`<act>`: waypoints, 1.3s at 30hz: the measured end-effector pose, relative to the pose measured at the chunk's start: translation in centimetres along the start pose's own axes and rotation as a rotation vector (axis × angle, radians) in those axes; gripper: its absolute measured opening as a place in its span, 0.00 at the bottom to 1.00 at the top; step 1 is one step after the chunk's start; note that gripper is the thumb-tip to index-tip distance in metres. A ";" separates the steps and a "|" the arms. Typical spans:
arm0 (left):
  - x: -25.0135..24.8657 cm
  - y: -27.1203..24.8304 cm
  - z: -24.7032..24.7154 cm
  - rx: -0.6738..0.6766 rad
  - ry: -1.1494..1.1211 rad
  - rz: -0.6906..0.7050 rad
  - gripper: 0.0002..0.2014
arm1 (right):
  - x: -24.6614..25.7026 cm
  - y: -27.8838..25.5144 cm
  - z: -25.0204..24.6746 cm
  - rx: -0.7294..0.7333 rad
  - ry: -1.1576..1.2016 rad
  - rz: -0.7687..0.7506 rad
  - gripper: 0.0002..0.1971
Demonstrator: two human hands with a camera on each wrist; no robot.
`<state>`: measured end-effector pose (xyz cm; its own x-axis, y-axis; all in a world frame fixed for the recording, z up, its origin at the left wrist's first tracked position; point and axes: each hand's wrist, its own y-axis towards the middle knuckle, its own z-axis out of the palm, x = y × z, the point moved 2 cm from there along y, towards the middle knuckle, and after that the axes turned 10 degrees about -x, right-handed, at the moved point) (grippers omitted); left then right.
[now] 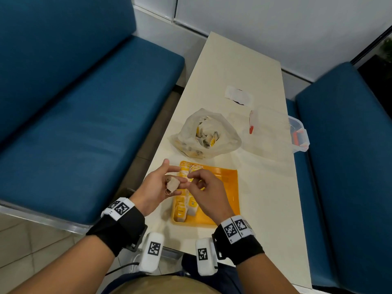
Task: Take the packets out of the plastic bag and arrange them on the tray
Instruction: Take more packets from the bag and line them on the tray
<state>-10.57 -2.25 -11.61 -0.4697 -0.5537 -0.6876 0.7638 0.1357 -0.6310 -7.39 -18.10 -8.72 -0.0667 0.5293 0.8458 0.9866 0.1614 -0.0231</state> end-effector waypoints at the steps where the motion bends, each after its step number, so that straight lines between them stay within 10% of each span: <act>1: 0.0 0.0 0.2 0.012 -0.026 -0.019 0.28 | 0.7 -0.3 0.0 0.042 0.005 -0.025 0.12; 5: -0.1 -0.3 1.1 0.072 -0.083 -0.077 0.32 | 1.3 -0.9 0.7 0.124 -0.139 -0.122 0.24; 11: 0.6 -0.1 1.3 0.109 -0.023 -0.073 0.25 | -0.1 -0.4 1.0 0.014 -0.186 -0.134 0.09; 23: 0.9 0.1 0.3 0.087 0.475 0.317 0.02 | -0.5 1.1 -1.5 -0.050 0.022 0.053 0.03; 39: 2.1 1.1 -1.3 -0.080 0.795 0.407 0.18 | -3.6 0.6 -3.0 0.103 0.093 0.307 0.05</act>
<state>-11.28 -2.18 -14.26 -0.3601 0.2781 -0.8905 0.9189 0.2706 -0.2870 -6.08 -22.37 -10.22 0.2497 0.4888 0.8359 0.9380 0.0922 -0.3342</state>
